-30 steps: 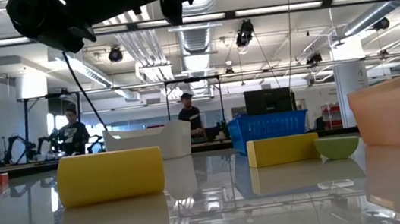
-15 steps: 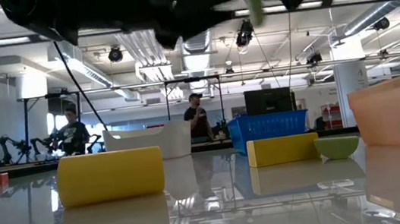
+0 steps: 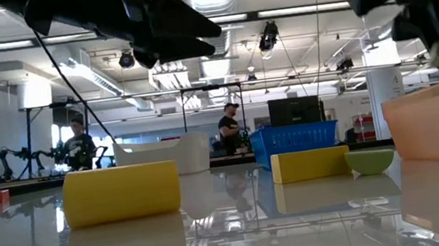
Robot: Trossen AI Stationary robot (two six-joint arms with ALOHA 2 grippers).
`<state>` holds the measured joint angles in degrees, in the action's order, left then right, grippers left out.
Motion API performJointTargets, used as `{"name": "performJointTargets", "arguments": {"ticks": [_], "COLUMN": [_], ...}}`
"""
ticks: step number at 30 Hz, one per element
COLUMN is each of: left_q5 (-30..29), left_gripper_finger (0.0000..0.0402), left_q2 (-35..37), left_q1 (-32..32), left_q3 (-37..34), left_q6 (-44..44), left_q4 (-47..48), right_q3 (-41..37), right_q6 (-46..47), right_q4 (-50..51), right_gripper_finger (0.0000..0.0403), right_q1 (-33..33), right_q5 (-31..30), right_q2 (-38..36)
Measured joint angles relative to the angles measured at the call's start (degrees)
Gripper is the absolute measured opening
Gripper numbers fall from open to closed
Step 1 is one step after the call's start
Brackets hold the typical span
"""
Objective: Sort & place blocks by color
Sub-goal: Put the green block into the orange bin, then put the yellow block into the white bin
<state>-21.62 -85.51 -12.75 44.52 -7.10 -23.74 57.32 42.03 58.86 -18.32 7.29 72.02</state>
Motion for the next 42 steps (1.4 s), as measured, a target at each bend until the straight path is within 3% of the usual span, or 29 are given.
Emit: {"name": "performJointTargets", "arguments": {"ticks": [15, 20, 32, 42], "left_q5": [-1.39, -1.39, -1.37, -1.17], "left_gripper_finger": [0.027, 0.027, 0.027, 0.027], "left_q2": [2.05, 2.05, 2.05, 2.03], "left_q1": [0.0, 0.02, -0.02, -0.81], "left_q3": [0.08, 0.08, 0.08, 0.08], "left_q6": [1.98, 1.99, 1.84, 1.41], "left_q4": [0.4, 0.38, 0.45, 0.82], "right_q3": [-1.31, -1.27, -1.07, -0.96], "right_q6": [-5.57, -5.35, -4.62, -0.79], "right_q4": [-3.85, -6.26, -6.38, -6.06], "right_gripper_finger": [0.0137, 0.0137, 0.0183, 0.0176], "right_q1": [-0.05, -0.05, -0.05, -0.05], "right_q5": [0.18, 0.16, 0.26, -0.13], "right_q2": [9.44, 9.25, 8.78, 2.92]}}
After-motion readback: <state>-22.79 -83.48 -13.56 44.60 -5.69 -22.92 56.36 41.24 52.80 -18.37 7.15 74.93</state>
